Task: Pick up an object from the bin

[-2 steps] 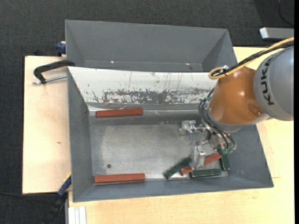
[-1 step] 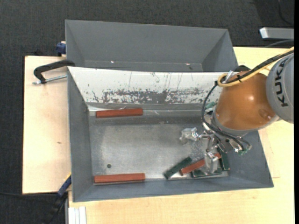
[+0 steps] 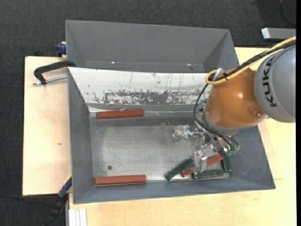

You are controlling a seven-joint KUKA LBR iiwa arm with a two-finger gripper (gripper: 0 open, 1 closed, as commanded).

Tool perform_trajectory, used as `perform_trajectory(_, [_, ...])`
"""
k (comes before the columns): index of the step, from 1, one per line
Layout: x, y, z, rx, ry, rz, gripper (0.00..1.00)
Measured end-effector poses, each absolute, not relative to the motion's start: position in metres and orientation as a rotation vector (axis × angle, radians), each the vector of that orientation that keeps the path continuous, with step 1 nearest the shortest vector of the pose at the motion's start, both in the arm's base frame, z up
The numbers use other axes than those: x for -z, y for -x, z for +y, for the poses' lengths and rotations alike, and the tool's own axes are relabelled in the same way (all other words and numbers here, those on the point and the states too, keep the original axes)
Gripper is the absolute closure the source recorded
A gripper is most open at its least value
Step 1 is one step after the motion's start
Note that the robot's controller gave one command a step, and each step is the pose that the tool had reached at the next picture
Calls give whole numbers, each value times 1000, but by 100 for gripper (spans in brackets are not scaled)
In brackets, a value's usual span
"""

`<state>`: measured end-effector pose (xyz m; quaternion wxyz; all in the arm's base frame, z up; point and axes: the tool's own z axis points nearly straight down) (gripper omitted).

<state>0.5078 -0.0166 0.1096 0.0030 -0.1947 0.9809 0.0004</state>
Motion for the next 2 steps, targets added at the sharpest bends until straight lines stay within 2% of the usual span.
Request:
perform_trajectory(1, [-82, -501, -60, -2, 577, 3088, 0])
perform_trajectory(2, [-73, -512, -73, 3, 524, 3092, 100])
